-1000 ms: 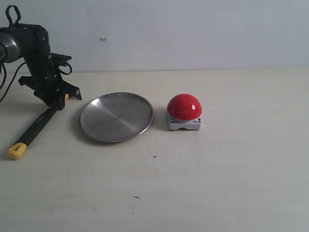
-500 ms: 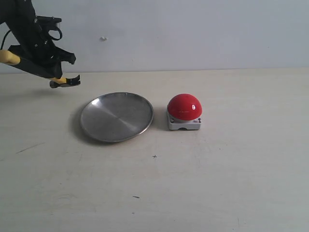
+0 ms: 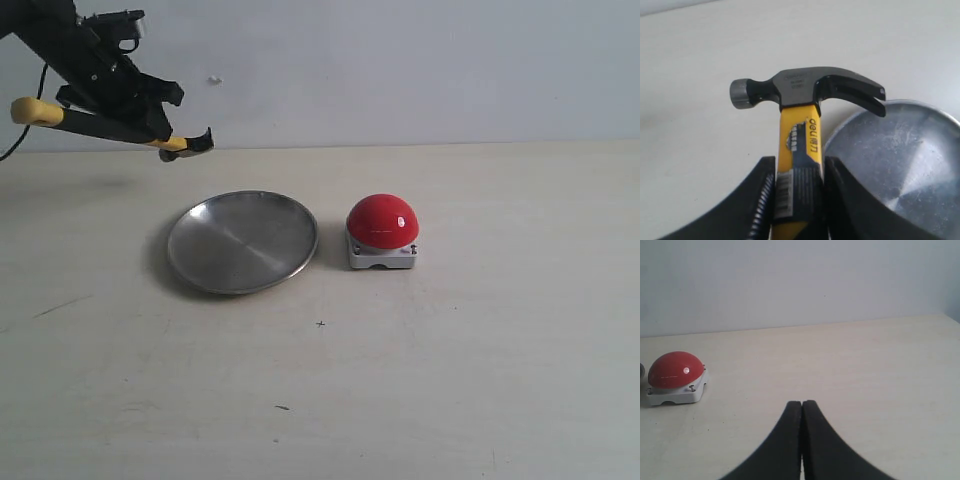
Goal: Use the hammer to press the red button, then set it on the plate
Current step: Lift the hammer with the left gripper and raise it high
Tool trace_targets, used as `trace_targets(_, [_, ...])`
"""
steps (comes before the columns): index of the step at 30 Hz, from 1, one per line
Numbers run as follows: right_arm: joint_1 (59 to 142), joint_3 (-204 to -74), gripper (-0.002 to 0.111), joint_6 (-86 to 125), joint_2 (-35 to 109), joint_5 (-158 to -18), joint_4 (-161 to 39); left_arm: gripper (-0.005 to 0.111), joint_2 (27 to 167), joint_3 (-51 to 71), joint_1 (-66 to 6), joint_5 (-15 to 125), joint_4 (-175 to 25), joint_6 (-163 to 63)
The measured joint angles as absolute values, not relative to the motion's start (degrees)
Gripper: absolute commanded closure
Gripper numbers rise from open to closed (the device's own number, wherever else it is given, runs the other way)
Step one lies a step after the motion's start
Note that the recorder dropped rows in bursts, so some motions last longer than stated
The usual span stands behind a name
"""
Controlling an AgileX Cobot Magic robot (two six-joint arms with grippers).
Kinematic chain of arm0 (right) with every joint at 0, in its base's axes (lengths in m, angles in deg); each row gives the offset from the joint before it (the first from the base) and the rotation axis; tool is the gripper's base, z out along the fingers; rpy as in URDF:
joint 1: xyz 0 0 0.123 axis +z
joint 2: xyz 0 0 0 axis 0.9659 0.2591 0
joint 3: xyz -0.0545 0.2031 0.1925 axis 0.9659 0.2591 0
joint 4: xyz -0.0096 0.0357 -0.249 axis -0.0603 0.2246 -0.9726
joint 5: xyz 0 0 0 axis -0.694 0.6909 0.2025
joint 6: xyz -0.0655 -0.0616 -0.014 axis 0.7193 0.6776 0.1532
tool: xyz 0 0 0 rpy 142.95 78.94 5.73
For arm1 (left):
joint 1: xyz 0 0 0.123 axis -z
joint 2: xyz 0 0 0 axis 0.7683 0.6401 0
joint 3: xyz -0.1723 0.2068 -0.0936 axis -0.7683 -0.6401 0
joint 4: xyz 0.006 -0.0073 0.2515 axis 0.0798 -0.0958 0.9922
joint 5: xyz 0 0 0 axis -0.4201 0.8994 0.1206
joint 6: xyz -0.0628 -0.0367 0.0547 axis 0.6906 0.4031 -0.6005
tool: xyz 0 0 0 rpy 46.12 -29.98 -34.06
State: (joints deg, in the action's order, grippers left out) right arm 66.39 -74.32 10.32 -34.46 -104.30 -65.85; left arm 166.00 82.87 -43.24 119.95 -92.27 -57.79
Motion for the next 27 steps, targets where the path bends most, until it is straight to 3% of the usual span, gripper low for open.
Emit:
trace_targets(14, [66.39, -74.32, 0.108, 10.32, -34.46, -104.30, -65.85, 0.107, 162.28, 78.67, -42.99, 114.83, -94.99, -64.16])
trace_targets(27, [66.39, -74.32, 0.108, 10.46, -34.46, -104.30, -65.94, 0.107, 146.48, 49.90, -38.84, 91.00, -95.58, -70.72])
